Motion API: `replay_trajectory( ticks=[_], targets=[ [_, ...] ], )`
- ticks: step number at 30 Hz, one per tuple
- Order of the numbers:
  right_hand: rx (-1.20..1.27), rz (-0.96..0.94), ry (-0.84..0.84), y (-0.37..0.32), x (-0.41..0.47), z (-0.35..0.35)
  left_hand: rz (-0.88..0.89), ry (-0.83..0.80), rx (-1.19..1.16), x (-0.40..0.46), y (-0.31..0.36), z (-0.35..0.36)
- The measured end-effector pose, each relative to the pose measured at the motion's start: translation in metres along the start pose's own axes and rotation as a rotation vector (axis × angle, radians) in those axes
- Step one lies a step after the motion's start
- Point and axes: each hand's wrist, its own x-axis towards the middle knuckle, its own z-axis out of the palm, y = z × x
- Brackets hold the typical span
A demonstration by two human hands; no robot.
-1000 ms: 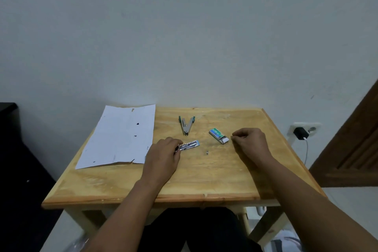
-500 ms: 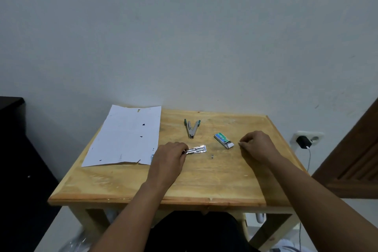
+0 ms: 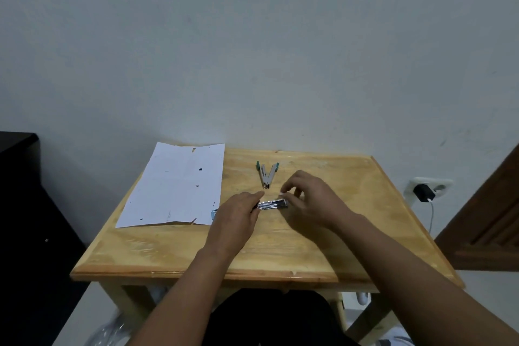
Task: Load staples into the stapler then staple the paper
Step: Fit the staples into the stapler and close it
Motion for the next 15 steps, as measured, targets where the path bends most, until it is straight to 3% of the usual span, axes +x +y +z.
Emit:
replay_trajectory(
  ticks=[4, 15],
  targets=[
    [-0.074, -0.072, -0.076, -0.014, 0.011, 0.013, -0.029, -0.015, -0.025, 0.000, -0.001, -0.001],
    [-0.120, -0.047, -0.180, -0.027, 0.024, 0.025, -0.064, 0.001, 0.013, 0.003, -0.002, -0.001]
  ],
)
